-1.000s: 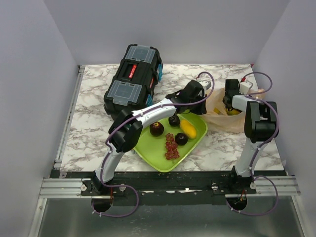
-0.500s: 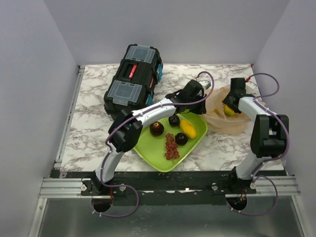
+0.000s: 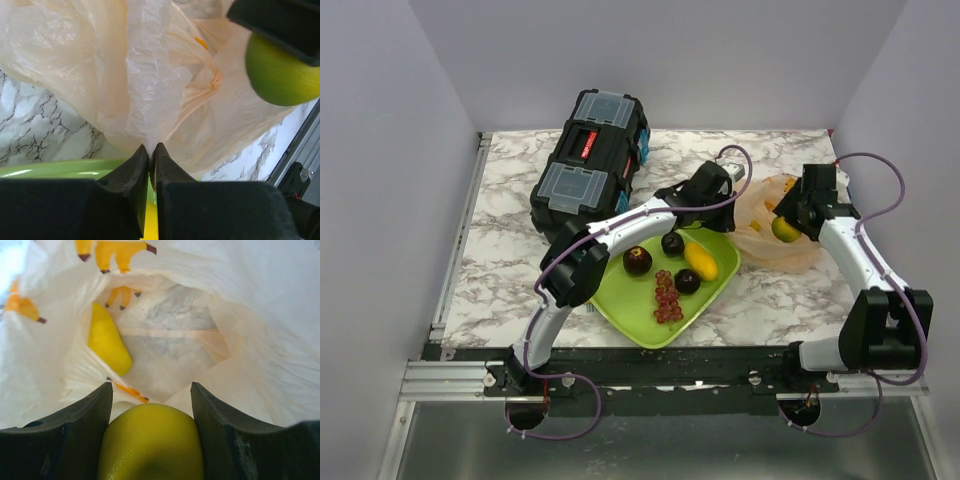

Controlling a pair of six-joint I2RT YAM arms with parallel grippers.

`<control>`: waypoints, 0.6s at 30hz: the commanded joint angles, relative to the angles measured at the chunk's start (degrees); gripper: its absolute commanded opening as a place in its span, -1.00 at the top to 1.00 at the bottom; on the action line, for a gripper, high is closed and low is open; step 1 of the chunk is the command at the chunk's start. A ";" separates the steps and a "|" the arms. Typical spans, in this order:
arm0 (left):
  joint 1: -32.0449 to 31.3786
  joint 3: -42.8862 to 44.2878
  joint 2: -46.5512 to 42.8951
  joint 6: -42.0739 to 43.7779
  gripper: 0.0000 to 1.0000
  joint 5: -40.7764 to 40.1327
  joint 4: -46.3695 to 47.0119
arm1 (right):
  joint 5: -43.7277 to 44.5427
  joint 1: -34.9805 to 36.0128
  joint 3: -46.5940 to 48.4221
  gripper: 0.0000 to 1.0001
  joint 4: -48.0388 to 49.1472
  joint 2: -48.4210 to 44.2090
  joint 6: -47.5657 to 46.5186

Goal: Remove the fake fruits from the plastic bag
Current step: Take out the fake fruit from the plastic bag, then place the fake fruit in the bin.

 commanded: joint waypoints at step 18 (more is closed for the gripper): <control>7.21 -13.90 -32.67 0.94 -0.48 6.16 -6.34 | -19.93 5.66 8.02 0.40 -5.80 -12.56 -1.70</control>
